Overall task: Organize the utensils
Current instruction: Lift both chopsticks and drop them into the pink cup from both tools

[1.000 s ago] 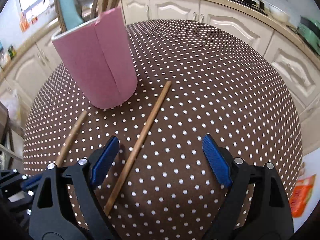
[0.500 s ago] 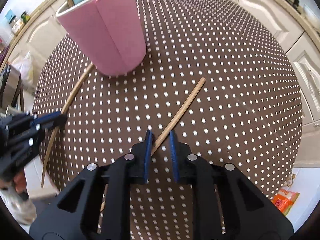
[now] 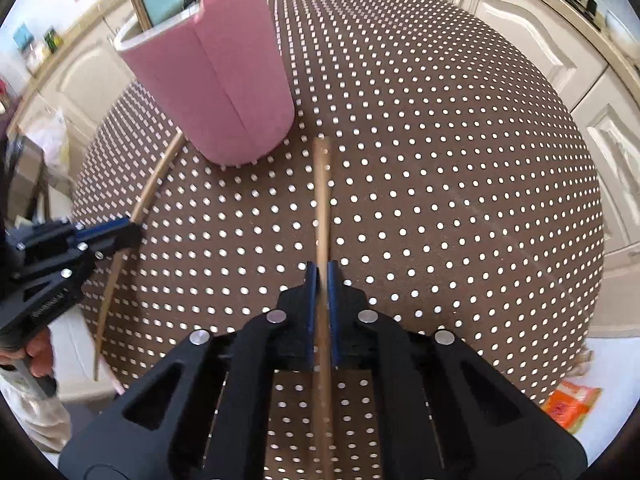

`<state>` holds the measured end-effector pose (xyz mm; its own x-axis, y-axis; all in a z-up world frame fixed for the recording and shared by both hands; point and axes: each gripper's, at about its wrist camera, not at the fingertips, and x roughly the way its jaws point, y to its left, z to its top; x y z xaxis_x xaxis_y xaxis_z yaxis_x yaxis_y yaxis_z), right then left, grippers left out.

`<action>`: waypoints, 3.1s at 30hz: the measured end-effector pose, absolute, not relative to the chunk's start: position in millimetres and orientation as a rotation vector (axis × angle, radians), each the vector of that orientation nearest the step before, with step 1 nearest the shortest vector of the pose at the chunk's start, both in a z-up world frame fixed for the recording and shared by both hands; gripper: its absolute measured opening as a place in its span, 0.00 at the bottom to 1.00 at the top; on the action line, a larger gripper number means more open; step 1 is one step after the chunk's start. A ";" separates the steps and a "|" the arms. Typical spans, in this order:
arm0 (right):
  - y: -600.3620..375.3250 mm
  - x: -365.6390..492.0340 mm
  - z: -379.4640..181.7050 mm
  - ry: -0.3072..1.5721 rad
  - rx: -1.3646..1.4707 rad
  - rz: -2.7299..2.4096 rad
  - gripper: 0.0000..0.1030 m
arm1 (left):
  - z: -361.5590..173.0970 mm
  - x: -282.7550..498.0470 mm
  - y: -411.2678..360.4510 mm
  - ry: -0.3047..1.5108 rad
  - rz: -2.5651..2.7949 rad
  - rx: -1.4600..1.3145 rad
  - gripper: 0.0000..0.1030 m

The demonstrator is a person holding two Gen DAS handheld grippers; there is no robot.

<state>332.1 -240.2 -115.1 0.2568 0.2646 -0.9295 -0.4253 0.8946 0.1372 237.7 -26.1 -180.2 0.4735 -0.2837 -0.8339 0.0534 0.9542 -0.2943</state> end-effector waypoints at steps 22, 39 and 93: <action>-290.9 275.0 -4.3 0.669 0.191 0.627 0.05 | -60.5 158.6 -27.1 0.371 -0.284 -0.242 0.06; -282.3 309.9 66.1 0.420 0.195 0.661 0.05 | -5.8 225.6 -72.1 0.011 -0.262 -0.188 0.06; -243.8 338.5 -13.0 0.626 0.173 0.644 0.07 | -90.8 240.6 -55.1 0.105 -0.179 -0.146 0.06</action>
<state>338.5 -243.8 -13.0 0.6240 0.6087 -0.4900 -0.5078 0.7925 0.3378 240.6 -55.1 -90.8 0.9786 -0.1847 -0.0911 0.1694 0.9734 -0.1542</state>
